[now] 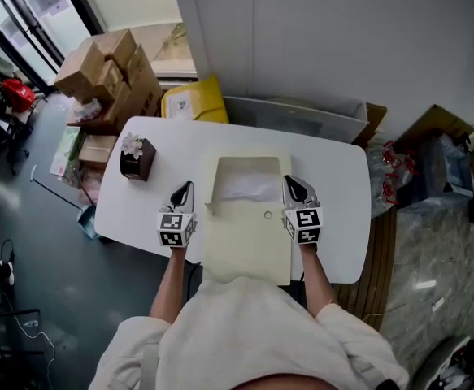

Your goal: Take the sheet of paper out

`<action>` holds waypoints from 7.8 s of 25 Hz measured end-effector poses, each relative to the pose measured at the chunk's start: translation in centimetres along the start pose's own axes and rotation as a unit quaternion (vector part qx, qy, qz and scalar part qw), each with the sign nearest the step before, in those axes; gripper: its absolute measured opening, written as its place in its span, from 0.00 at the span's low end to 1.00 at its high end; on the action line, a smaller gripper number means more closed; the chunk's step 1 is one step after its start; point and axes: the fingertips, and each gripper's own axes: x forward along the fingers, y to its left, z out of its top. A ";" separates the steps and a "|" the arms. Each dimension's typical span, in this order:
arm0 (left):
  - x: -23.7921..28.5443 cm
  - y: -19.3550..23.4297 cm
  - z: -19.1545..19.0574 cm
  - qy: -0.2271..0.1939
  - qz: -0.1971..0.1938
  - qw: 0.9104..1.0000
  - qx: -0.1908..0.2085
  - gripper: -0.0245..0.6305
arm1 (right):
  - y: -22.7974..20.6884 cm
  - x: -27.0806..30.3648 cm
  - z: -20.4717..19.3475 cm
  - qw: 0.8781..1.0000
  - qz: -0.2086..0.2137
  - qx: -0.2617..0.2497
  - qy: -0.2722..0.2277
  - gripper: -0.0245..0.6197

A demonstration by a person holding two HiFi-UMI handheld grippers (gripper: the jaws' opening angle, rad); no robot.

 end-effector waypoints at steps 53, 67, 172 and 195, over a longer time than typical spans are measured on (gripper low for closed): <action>1.4 2.1 -12.8 0.089 -0.066 0.992 -0.065 0.05 | 12.0 9.1 -20.1 0.858 0.143 -0.410 0.276 0.04; 0.5 3.2 -13.6 0.093 -0.052 0.992 -0.074 0.05 | 11.5 10.8 -21.7 0.831 0.130 -0.457 0.289 0.15; 0.8 -0.1 6.8 -0.082 -0.092 0.992 0.014 0.05 | 0.4 -2.2 4.2 0.990 -0.108 0.080 -0.047 0.05; 1.7 -0.4 6.1 -0.073 -0.091 0.993 0.002 0.05 | 0.1 -1.3 3.9 0.994 -0.096 0.045 -0.029 0.04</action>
